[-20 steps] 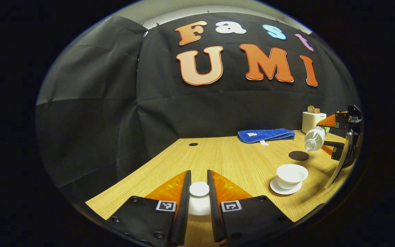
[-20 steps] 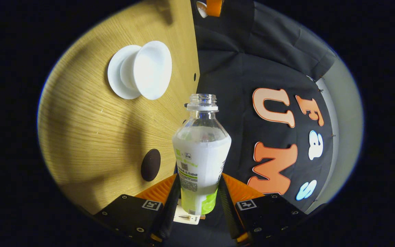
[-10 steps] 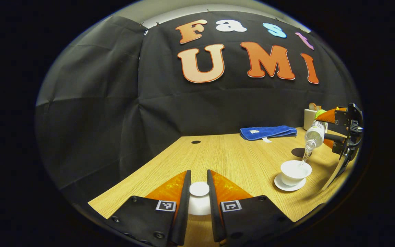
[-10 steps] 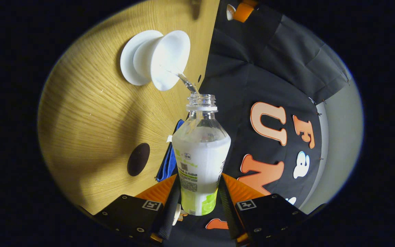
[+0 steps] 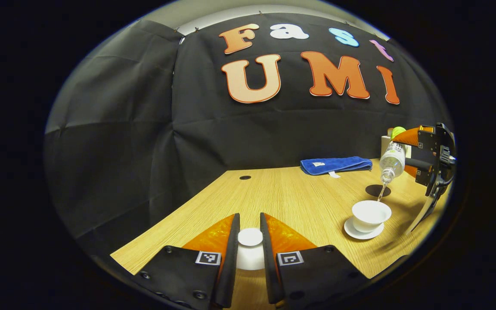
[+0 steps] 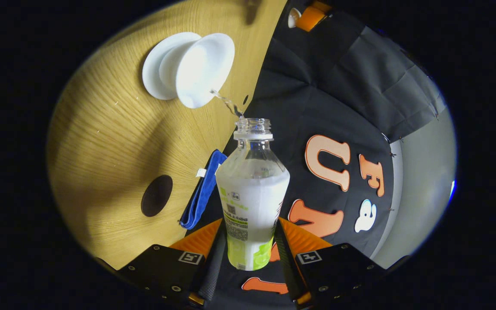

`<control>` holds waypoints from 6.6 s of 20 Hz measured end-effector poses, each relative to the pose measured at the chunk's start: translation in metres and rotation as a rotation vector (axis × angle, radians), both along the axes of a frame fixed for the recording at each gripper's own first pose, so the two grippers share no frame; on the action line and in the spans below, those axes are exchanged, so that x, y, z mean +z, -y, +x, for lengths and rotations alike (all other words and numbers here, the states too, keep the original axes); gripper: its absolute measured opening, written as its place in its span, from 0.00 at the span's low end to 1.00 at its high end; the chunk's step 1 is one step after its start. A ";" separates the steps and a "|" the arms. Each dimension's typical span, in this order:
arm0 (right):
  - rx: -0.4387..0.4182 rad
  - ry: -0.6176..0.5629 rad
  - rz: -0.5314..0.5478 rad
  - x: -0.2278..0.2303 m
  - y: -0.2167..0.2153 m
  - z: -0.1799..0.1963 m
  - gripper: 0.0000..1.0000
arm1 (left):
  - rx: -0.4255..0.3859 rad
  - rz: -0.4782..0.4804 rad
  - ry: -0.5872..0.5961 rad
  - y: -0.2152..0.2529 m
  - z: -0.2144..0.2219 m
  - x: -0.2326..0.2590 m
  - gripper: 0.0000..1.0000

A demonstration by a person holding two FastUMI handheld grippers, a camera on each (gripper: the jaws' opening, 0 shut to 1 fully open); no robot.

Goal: Open the teacup lid with one hand, grasp the water bottle and pour water into the teacup with the other hand; after pouring, place the water bottle on the coaster and then close the teacup lid.

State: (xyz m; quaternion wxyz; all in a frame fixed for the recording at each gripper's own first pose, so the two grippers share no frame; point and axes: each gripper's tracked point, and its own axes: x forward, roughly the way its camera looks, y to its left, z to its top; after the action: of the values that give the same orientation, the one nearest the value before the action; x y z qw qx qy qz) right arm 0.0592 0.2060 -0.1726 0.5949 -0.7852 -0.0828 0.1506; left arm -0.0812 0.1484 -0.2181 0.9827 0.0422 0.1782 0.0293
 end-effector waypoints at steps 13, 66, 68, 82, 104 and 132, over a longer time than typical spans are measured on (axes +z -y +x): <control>0.088 0.090 -0.114 0.016 -0.011 -0.004 0.64 | -0.020 0.003 0.002 0.005 -0.002 0.003 0.34; -0.117 -0.324 1.029 -0.046 0.013 0.002 0.65 | -0.190 -0.120 0.129 0.130 0.024 0.050 0.33; -0.173 -0.376 1.170 -0.045 0.028 0.008 0.65 | -0.203 -0.126 0.139 0.143 0.026 0.053 0.33; -0.426 -0.747 1.777 -0.103 0.030 0.038 0.65 | -0.212 -0.172 0.176 0.172 0.038 0.063 0.33; -0.488 -0.819 1.740 -0.102 0.030 0.025 0.94 | -0.250 -0.201 0.088 0.194 0.044 0.026 0.33; -0.358 -0.669 1.751 -0.034 0.091 -0.063 0.97 | -0.193 -0.084 0.083 0.205 0.061 0.025 0.93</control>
State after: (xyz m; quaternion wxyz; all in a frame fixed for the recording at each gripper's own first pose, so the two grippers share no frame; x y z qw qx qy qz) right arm -0.0041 0.1155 -0.2063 0.9786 0.0217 0.1297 0.1584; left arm -0.0198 -0.0563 -0.1932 0.9883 0.0166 0.1336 -0.0714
